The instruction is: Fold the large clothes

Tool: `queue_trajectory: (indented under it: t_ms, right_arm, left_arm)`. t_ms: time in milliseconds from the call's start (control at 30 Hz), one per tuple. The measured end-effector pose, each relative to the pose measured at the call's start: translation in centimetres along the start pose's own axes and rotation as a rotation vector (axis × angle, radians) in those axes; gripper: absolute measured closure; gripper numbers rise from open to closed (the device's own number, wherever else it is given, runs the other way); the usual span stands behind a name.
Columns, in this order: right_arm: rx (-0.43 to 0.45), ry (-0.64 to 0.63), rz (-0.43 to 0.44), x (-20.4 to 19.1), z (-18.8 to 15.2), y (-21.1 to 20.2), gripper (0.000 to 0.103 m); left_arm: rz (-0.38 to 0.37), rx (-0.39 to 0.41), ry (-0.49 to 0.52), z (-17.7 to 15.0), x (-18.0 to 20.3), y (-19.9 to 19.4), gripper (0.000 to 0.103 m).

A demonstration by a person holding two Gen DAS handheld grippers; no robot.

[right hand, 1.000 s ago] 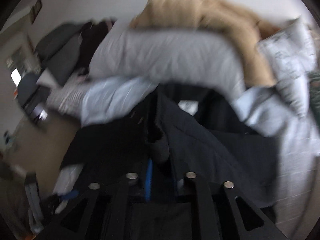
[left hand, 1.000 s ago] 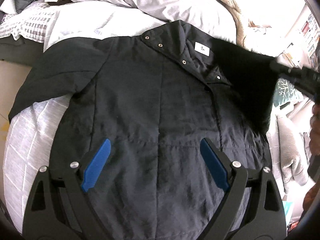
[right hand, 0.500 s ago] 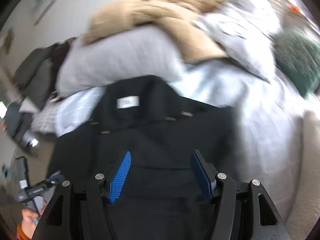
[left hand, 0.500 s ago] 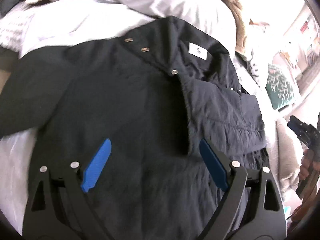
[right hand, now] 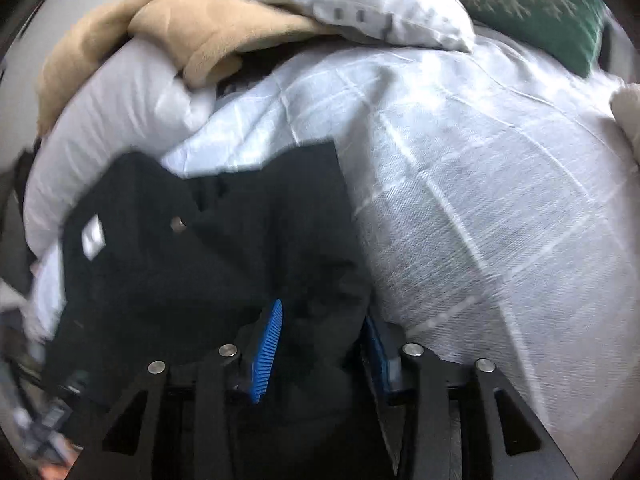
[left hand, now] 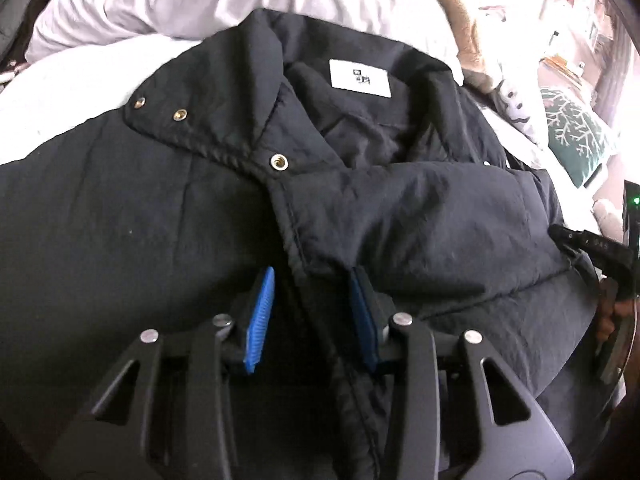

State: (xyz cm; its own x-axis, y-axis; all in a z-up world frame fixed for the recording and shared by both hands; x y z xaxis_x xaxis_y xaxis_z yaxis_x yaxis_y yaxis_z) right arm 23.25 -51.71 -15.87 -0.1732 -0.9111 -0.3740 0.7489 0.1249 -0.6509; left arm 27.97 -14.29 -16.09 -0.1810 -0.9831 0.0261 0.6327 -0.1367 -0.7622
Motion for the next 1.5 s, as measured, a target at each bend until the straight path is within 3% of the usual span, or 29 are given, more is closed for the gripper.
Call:
queue_trajectory:
  t_ms: [100, 167, 233, 267, 300, 467, 633, 800, 1033, 1300, 1400, 1500]
  right_arm:
    - [0.001, -0.011, -0.037, -0.3, -0.1, -0.4, 0.065]
    - [-0.017, 0.03, -0.046, -0.4, -0.4, -1.4, 0.061]
    - [-0.033, 0.041, -0.048, -1.0, -0.8, -2.6, 0.049]
    - [-0.038, 0.034, -0.046, -1.6, -1.1, -3.5, 0.046]
    - [-0.039, 0.03, -0.046, -1.9, -1.4, -4.3, 0.041]
    - [-0.065, 0.027, -0.012, -5.7, -3.3, -8.5, 0.034]
    - [-0.049, -0.02, 0.014, -10.3, -4.5, -13.3, 0.022]
    - [-0.053, -0.031, 0.061, -13.7, -6.8, -16.3, 0.019]
    - [-0.138, -0.041, 0.063, -15.1, -11.8, -15.7, 0.019]
    - [-0.152, 0.0, 0.064, -14.4, -11.7, -14.9, 0.019]
    - [-0.14, 0.001, 0.06, -14.4, -11.3, -14.9, 0.019]
    - [-0.136, 0.004, 0.069, -14.3, -11.1, -15.0, 0.019]
  left_arm:
    - [-0.014, -0.022, -0.023, 0.3, -0.6, -0.2, 0.057]
    - [0.025, -0.05, -0.023, 0.1, -1.4, -1.0, 0.034]
    - [0.062, -0.091, -0.053, -0.4, -3.0, -2.5, 0.017]
    - [0.062, -0.112, -0.07, -0.7, -3.6, -3.0, 0.015]
    - [0.057, -0.137, -0.087, -1.1, -4.4, -3.8, 0.015]
    - [0.119, -0.253, -0.14, -3.8, -8.9, -7.3, 0.015]
    - [0.171, -0.245, -0.199, -4.7, -13.8, -11.6, 0.01]
    - [0.171, -0.244, -0.354, -5.8, -20.1, -14.1, 0.004]
    - [0.156, -0.273, -0.619, -8.3, -28.7, -12.6, 0.004]
    - [0.031, -0.21, -1.028, -9.3, -35.7, -8.1, 0.004]
    - [-0.004, -0.13, -1.152, -9.4, -37.2, -7.7, 0.005]
    - [0.023, -0.079, -1.213, -8.9, -38.9, -7.5, 0.012]
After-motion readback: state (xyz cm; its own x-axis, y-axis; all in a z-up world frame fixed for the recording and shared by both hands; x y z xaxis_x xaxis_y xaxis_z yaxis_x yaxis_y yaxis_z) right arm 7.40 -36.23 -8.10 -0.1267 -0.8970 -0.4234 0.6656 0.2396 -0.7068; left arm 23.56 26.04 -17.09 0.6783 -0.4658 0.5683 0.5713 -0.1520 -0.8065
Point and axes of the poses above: each gripper's, at about its wrist camera, not at the fingertips, and y roughly the way its jaws point, x to its right, z to its top, the point moved 10 cm from there along y, roughly the way its jaws point, and after that the axes turned 15 degrees about z, right-handed, at the moved point
